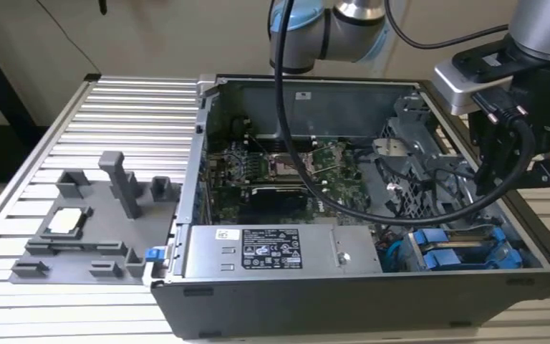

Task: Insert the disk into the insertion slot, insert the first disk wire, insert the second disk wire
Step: 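Insert the first disk wire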

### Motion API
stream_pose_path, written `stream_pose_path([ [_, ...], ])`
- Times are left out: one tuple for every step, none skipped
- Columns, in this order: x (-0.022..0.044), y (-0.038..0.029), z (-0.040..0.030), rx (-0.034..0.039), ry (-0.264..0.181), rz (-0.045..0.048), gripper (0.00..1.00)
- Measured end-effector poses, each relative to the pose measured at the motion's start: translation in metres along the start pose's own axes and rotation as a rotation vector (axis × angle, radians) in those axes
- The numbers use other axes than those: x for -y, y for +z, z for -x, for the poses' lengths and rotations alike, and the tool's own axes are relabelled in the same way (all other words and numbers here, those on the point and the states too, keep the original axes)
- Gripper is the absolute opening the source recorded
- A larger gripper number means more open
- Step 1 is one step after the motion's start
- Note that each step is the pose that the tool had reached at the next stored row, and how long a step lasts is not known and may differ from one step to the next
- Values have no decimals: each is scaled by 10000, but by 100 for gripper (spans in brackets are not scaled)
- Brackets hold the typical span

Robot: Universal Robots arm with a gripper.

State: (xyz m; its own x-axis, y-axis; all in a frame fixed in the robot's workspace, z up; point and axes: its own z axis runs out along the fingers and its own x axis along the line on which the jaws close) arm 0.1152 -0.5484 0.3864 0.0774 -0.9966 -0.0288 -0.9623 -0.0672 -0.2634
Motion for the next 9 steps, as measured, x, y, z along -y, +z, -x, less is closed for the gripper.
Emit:
stream_pose_path([
  [0, 0, 0, 0, 0, 0, 19],
  [0, 1, 0, 0, 0, 0, 19],
  [-1, 1, 0, 1, 1, 0, 19],
  [-1, 1, 0, 1, 1, 0, 19],
  [-1, 1, 0, 1, 1, 0, 19],
  [-1, 2, 0, 0, 0, 0, 19],
  [0, 4, 0, -5, -1, 5, 19],
  [4, 5, -1, -17, -3, 35, 19],
  [11, 6, -2, -27, -4, 80, 19],
])
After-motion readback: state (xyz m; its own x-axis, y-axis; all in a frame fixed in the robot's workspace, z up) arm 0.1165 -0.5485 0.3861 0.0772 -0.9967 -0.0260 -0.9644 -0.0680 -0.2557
